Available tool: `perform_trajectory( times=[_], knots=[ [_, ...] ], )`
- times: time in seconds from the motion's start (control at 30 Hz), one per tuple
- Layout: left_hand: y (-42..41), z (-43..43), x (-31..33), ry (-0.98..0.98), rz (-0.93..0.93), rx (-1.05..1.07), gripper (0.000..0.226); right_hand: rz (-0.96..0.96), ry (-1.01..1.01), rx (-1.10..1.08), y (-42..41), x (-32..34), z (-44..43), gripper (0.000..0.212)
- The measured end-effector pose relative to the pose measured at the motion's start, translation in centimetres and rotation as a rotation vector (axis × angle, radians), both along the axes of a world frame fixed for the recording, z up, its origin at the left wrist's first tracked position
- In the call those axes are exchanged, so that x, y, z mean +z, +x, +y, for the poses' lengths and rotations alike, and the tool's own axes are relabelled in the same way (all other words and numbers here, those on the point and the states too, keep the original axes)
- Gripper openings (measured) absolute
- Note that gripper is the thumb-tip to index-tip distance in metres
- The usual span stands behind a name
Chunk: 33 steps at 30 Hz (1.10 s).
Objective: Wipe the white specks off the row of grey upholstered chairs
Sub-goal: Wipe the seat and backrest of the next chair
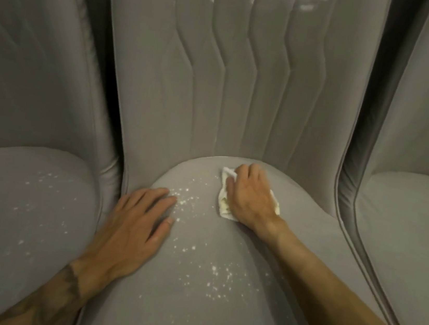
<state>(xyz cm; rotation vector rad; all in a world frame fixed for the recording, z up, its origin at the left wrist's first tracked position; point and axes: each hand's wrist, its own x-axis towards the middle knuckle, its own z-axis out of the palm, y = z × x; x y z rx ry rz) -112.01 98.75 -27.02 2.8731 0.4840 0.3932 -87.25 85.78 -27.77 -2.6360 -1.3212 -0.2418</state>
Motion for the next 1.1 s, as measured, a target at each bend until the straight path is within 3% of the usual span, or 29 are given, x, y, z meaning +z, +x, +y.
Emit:
perform_trajectory(
  times=[0.1,0.23,0.33,0.43,0.5,0.67,0.8,0.87,0.93,1.03,1.1],
  knots=[
    [-0.2,0.7,-0.2,0.016,0.022,-0.042,0.052,0.087,0.076,-0.01,1.5,0.4,-1.2,0.032],
    [-1.6,1.6,0.0,-0.002,0.037,-0.104,0.056,0.048,0.021,-0.343,3.0,1.2,-3.0,0.031],
    [-2.1,1.4,-0.3,-0.039,0.028,-0.102,0.058,0.024,-0.056,-0.217,-0.1,1.1,0.3,0.03],
    [-1.8,1.2,-0.4,-0.055,0.02,-0.084,0.056,0.036,0.018,-0.032,-1.6,0.7,1.8,0.029],
    [-1.9,1.3,-0.4,-0.053,0.018,-0.086,0.053,0.113,0.065,-0.054,-0.3,1.1,0.5,0.029],
    [-1.9,1.5,-0.6,-0.043,0.01,-0.074,0.052,0.022,-0.047,-0.379,2.2,1.6,-0.8,0.028],
    [-2.1,1.7,-1.2,-0.055,-0.012,-0.078,0.053,0.017,0.018,-0.108,-0.8,1.0,3.0,0.027],
    [-2.2,1.8,-1.5,-0.066,-0.015,-0.085,0.053,0.038,0.08,-0.071,-0.8,1.9,1.7,0.022],
    [-2.1,1.9,-1.4,-0.072,-0.035,-0.066,0.053,-0.031,0.131,-0.178,0.3,2.6,-0.5,0.017],
    [-1.9,1.5,-1.2,-0.061,-0.045,-0.056,0.052,0.057,0.123,-0.485,2.1,2.0,-1.5,0.02],
    [-1.8,1.3,-0.9,-0.05,-0.064,-0.064,0.05,0.066,0.076,-0.426,1.1,1.3,0.6,0.027]
  ],
)
